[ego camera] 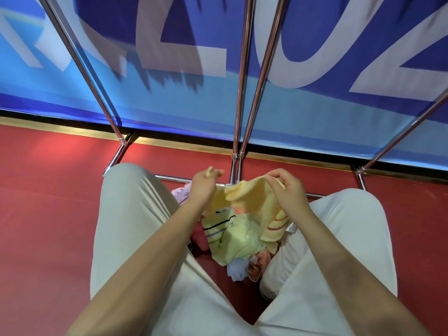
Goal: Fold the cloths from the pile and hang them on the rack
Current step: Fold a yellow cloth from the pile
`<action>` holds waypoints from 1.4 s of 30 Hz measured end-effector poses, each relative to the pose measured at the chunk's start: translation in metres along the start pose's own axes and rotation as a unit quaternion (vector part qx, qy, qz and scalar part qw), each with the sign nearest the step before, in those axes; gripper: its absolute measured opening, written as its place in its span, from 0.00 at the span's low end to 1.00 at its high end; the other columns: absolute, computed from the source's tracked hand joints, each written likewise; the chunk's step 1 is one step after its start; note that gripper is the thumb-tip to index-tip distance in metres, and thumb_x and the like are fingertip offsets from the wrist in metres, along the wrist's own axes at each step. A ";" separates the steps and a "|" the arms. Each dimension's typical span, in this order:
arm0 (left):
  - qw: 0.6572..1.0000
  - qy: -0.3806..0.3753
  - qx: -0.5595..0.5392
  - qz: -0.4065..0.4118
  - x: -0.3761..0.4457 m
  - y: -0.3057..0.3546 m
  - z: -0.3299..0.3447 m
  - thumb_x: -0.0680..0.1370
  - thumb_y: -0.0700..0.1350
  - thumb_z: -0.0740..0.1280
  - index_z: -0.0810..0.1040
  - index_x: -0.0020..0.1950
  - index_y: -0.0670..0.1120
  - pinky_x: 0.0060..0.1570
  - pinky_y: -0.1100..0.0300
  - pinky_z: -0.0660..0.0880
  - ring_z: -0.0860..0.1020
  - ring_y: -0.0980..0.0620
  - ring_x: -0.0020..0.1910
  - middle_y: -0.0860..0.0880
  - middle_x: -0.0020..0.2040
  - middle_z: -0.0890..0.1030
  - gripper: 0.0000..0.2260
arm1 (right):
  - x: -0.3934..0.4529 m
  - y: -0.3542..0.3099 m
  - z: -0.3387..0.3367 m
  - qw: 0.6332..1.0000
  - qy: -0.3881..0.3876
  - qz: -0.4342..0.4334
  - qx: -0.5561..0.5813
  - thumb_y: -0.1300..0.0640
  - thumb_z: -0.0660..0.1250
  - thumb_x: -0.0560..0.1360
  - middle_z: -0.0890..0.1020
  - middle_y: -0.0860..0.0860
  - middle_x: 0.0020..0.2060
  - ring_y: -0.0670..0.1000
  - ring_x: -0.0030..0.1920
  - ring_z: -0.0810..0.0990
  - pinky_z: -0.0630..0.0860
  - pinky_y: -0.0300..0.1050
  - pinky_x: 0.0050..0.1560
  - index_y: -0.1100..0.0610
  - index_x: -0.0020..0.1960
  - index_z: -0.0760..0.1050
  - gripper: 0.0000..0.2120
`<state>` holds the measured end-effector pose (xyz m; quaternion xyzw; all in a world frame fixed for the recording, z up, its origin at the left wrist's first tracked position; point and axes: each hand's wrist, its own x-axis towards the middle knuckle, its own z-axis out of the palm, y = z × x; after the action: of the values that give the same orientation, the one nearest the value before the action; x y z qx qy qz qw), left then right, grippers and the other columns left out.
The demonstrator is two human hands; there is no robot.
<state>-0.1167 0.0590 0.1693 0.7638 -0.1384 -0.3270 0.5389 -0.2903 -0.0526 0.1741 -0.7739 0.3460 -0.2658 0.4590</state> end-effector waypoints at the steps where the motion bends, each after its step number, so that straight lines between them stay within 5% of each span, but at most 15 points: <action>1: 1.000 -0.022 0.010 0.011 -0.004 -0.001 0.008 0.82 0.43 0.59 0.82 0.58 0.44 0.31 0.75 0.67 0.72 0.58 0.38 0.55 0.48 0.78 0.12 | 0.000 0.000 0.002 1.000 -0.013 0.003 -0.004 0.59 0.65 0.78 0.80 0.43 0.41 0.38 0.44 0.77 0.71 0.29 0.45 0.53 0.46 0.78 0.05; 5: 0.994 -0.097 0.012 0.056 -0.021 -0.004 0.033 0.83 0.44 0.59 0.80 0.61 0.44 0.54 0.65 0.70 0.77 0.52 0.59 0.47 0.59 0.81 0.13 | 0.003 -0.005 0.007 0.999 -0.035 -0.001 -0.007 0.60 0.64 0.78 0.81 0.45 0.41 0.40 0.44 0.78 0.71 0.30 0.45 0.54 0.45 0.78 0.05; 10: 0.985 -0.149 0.019 0.086 -0.026 -0.003 0.054 0.82 0.42 0.59 0.78 0.46 0.47 0.41 0.66 0.70 0.72 0.64 0.34 0.57 0.34 0.75 0.09 | 0.009 -0.010 0.007 0.999 -0.006 0.028 0.023 0.60 0.64 0.78 0.81 0.44 0.41 0.37 0.43 0.77 0.72 0.29 0.44 0.54 0.46 0.79 0.05; 17: 0.978 -0.155 0.014 0.135 -0.027 -0.004 0.062 0.77 0.41 0.70 0.81 0.50 0.46 0.45 0.73 0.70 0.75 0.69 0.40 0.58 0.43 0.79 0.03 | 0.013 -0.006 0.002 0.995 0.039 0.076 0.058 0.58 0.64 0.78 0.82 0.49 0.43 0.46 0.47 0.79 0.73 0.38 0.48 0.58 0.47 0.78 0.06; 20: 0.982 -0.132 -0.008 0.131 -0.026 -0.005 0.061 0.78 0.40 0.68 0.80 0.49 0.45 0.45 0.68 0.71 0.76 0.65 0.39 0.56 0.41 0.79 0.02 | 0.013 -0.004 0.002 0.994 0.031 0.088 0.061 0.57 0.65 0.78 0.82 0.49 0.43 0.47 0.47 0.79 0.74 0.41 0.49 0.58 0.47 0.79 0.06; 25: 0.986 -0.055 -0.075 0.136 -0.023 0.007 0.050 0.79 0.39 0.66 0.79 0.44 0.48 0.41 0.69 0.72 0.76 0.67 0.35 0.55 0.38 0.80 0.07 | 0.009 -0.003 0.006 0.996 -0.060 0.067 0.019 0.54 0.64 0.79 0.78 0.45 0.34 0.41 0.34 0.74 0.70 0.36 0.37 0.56 0.46 0.78 0.08; 29: 0.989 -0.012 -0.100 0.106 -0.020 0.016 0.037 0.80 0.43 0.65 0.79 0.43 0.48 0.46 0.59 0.74 0.77 0.55 0.40 0.51 0.39 0.79 0.07 | 0.004 0.005 0.008 0.992 -0.111 0.049 -0.020 0.53 0.62 0.80 0.71 0.46 0.28 0.41 0.28 0.67 0.64 0.42 0.33 0.58 0.40 0.75 0.13; 34: 0.989 0.046 -0.119 0.070 -0.008 0.018 0.018 0.80 0.46 0.63 0.78 0.43 0.47 0.41 0.60 0.72 0.75 0.55 0.38 0.51 0.38 0.78 0.08 | 0.002 0.012 0.000 0.993 -0.106 0.036 -0.034 0.55 0.61 0.80 0.68 0.48 0.28 0.42 0.27 0.65 0.61 0.36 0.30 0.58 0.37 0.72 0.14; 42: 0.986 0.094 -0.132 0.034 0.001 0.016 -0.006 0.81 0.47 0.62 0.77 0.43 0.51 0.46 0.56 0.73 0.76 0.53 0.43 0.51 0.42 0.79 0.08 | 0.001 0.022 0.001 0.992 -0.100 0.046 -0.065 0.58 0.61 0.80 0.72 0.46 0.31 0.42 0.30 0.68 0.64 0.36 0.33 0.55 0.41 0.73 0.09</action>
<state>-0.1101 0.0566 0.1849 0.7083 -0.0684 -0.2508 0.6563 -0.2950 -0.0600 0.1543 -0.8084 0.3498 -0.1425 0.4514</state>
